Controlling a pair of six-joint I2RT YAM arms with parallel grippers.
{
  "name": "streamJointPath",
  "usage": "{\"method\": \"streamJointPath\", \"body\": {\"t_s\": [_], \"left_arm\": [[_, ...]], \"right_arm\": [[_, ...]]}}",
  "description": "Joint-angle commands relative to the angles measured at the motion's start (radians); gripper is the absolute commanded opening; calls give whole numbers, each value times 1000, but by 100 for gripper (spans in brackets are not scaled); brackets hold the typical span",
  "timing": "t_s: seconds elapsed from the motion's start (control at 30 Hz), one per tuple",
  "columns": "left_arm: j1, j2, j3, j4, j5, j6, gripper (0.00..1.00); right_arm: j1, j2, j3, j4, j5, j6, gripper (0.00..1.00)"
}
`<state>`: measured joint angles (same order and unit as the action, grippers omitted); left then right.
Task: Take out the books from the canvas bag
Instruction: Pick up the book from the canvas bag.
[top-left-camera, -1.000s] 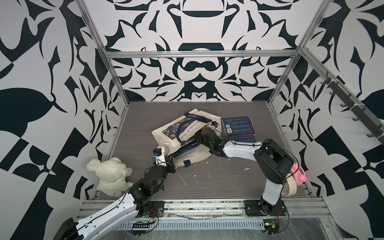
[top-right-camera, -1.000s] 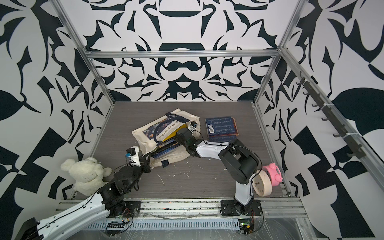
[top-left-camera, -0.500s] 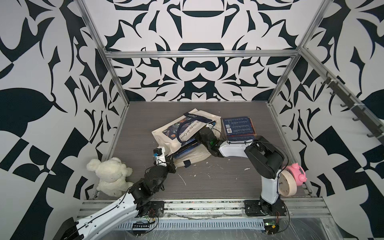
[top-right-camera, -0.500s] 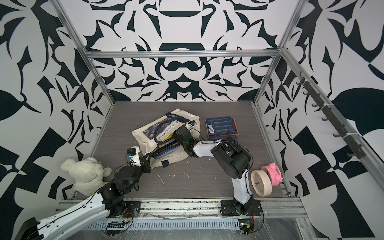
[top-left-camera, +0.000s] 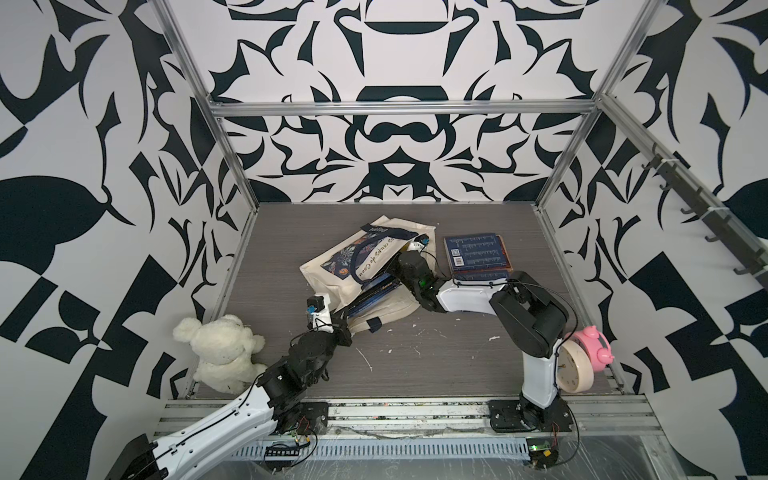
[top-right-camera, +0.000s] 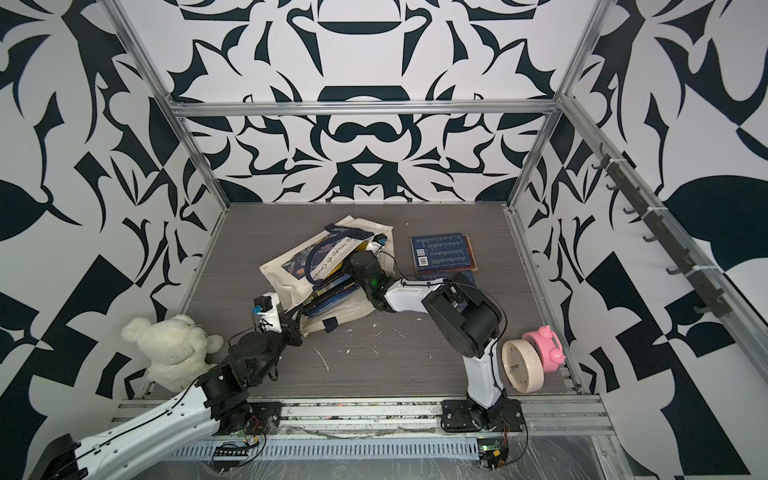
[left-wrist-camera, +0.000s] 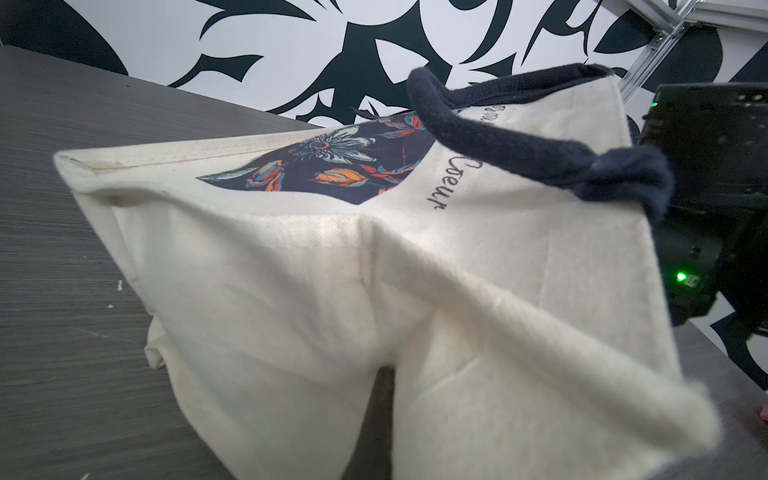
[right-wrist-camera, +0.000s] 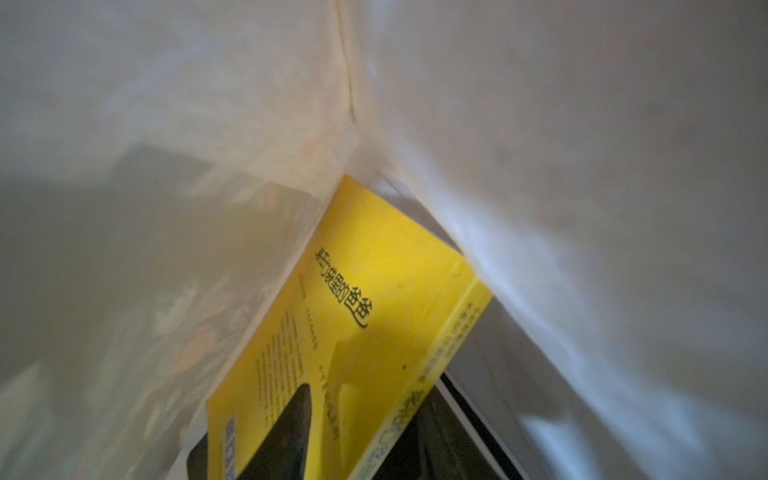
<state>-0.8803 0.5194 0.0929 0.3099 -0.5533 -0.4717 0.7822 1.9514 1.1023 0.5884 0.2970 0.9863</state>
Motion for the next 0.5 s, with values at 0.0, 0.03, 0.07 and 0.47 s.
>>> {"method": "streamJointPath", "body": {"t_s": [0.0, 0.03, 0.07, 0.47], "left_arm": [[-3, -2, 15, 66, 20, 5, 0], [-2, 1, 16, 67, 19, 6, 0], [-3, 2, 16, 69, 21, 7, 0], [-3, 10, 16, 71, 18, 8, 0]], "right_arm": [[26, -62, 53, 105, -19, -36, 45], [33, -62, 60, 104, -20, -41, 45], [40, -62, 66, 106, -27, -41, 46], [122, 6, 120, 112, -52, 42, 52]]}}
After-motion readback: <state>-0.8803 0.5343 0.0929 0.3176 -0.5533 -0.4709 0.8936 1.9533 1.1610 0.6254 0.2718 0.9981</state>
